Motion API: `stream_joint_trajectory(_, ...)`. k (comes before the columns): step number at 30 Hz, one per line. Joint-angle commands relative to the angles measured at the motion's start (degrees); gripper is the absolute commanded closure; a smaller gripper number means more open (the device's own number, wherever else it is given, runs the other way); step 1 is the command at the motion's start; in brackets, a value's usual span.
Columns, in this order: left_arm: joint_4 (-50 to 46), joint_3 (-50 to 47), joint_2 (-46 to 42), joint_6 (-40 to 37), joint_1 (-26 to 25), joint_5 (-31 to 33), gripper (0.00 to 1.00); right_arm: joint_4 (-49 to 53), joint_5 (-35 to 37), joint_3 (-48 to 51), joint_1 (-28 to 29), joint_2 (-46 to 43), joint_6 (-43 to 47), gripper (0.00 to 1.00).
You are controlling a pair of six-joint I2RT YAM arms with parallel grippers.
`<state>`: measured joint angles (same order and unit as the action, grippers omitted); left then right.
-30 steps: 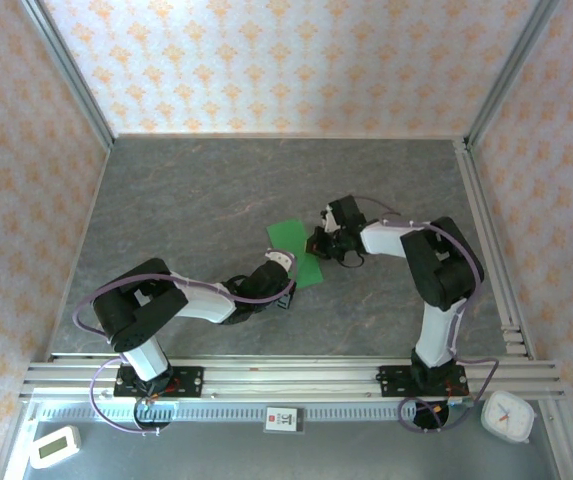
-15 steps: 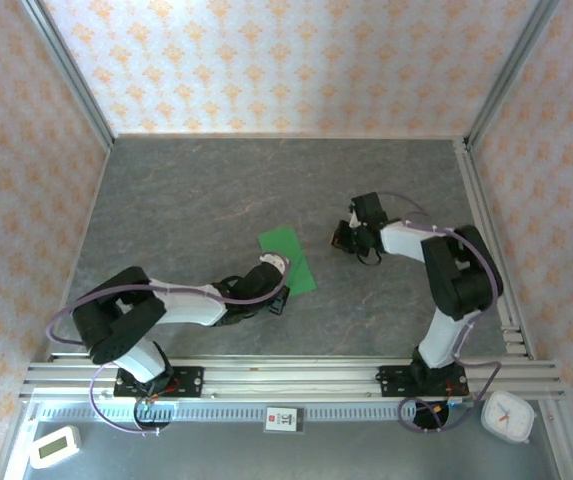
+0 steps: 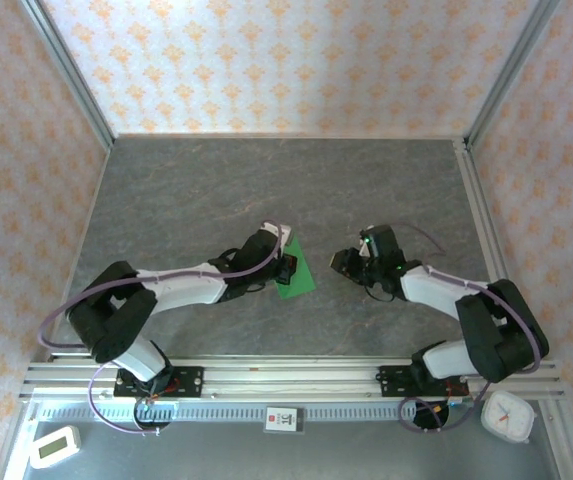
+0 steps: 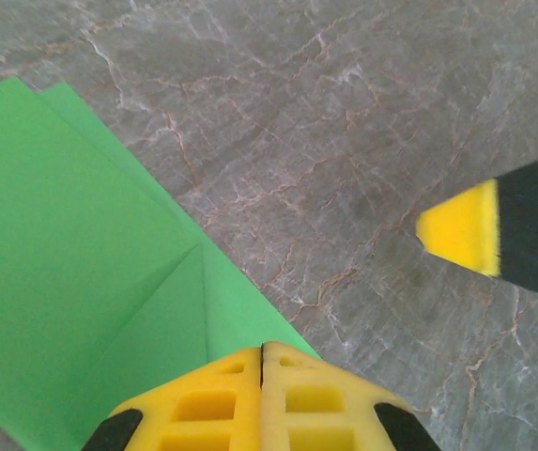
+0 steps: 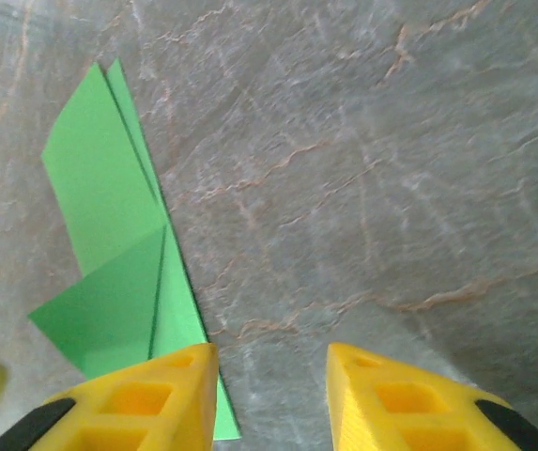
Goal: Fold a paper plane with a square sheet of paper (pick it up from the middle)
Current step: Fold the triangle a second time at the center of the table.
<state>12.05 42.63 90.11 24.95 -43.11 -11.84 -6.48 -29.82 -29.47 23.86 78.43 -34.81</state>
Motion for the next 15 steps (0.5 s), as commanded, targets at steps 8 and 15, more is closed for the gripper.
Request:
stream_joint_trajectory(8,3.13,0.01,6.02,-1.70,2.36,-0.03,1.00,-6.20,-0.02,1.10,3.95,1.30,-4.74,0.63)
stream_joint_trajectory(15,7.10,-2.23,9.08,-1.37,4.04,-0.50,1.00,-7.14,-0.23,-1.13,6.93,6.08,-4.75,0.60)
